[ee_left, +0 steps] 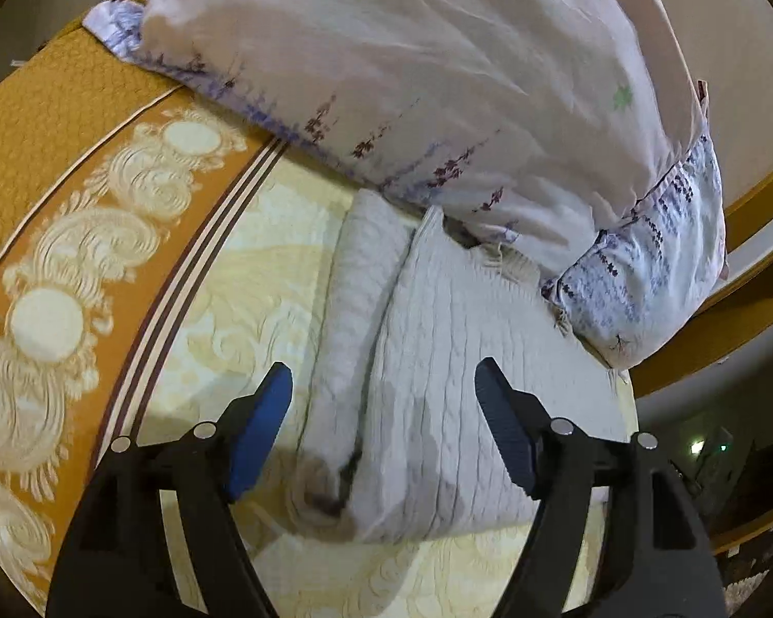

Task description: Fold small clothes

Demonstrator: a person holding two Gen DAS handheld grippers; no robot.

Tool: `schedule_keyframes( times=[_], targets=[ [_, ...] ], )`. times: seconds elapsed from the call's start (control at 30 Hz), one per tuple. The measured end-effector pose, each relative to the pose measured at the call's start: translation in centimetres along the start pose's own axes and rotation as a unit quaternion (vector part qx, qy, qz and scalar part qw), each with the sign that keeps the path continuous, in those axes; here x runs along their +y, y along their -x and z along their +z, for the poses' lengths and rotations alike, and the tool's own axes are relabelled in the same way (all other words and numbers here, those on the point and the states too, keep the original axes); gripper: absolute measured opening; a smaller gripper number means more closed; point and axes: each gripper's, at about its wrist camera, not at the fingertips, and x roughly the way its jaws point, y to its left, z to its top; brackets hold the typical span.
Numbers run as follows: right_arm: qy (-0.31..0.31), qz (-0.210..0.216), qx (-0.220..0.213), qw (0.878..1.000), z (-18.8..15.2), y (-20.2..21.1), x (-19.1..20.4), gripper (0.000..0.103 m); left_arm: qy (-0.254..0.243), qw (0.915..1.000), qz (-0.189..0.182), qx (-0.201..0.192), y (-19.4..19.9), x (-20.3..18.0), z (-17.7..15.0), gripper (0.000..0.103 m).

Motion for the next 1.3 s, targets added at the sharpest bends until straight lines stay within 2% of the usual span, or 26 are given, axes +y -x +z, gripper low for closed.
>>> schedule_keyframes(
  times=[0.13, 0.27, 0.5, 0.6, 0.73, 0.83, 1.03, 1.3],
  targets=[
    [0.037, 0.026, 0.027, 0.999, 1.0, -2.6, 3.9, 0.051, 0.016, 0.9995, -0.003, 0.026, -1.9, 0.5, 1.7, 0.075],
    [0.068, 0.032, 0.042, 0.996, 1.3, -4.1, 6.4, 0.051, 0.035, 0.9980, -0.018, 0.050, -3.6, 0.7, 2.6, 0.075],
    [0.073, 0.035, 0.050, 0.995, 1.4, -4.6, 6.6, 0.054, 0.028, 0.9974, -0.024, 0.062, -5.1, 0.0, 3.4, 0.075],
    [0.078, 0.036, 0.049, 0.995, 1.4, -4.7, 7.0, 0.059, 0.020, 0.9977, -0.022, 0.061, -5.6, -0.6, 3.4, 0.075],
    [0.089, 0.033, 0.046, 0.994, 1.1, -5.0, 7.5, 0.065, 0.022, 0.9975, -0.021, 0.064, -6.2, -1.0, 3.2, 0.062],
    [0.088, 0.036, 0.045, 0.994, 1.1, -5.0, 7.4, 0.066, 0.034, 0.9970, -0.021, 0.066, -6.4, -1.0, 2.9, 0.048],
    [0.084, 0.041, 0.043, 0.995, 1.0, -5.1, 7.3, 0.066, 0.045, 0.9960, -0.022, 0.074, -7.0, -1.7, 2.6, 0.029],
    [0.079, 0.043, 0.039, 0.995, 0.8, -4.9, 7.2, 0.066, 0.057, 0.9955, -0.050, 0.058, -6.3, -3.6, 3.2, 0.023]
  ],
)
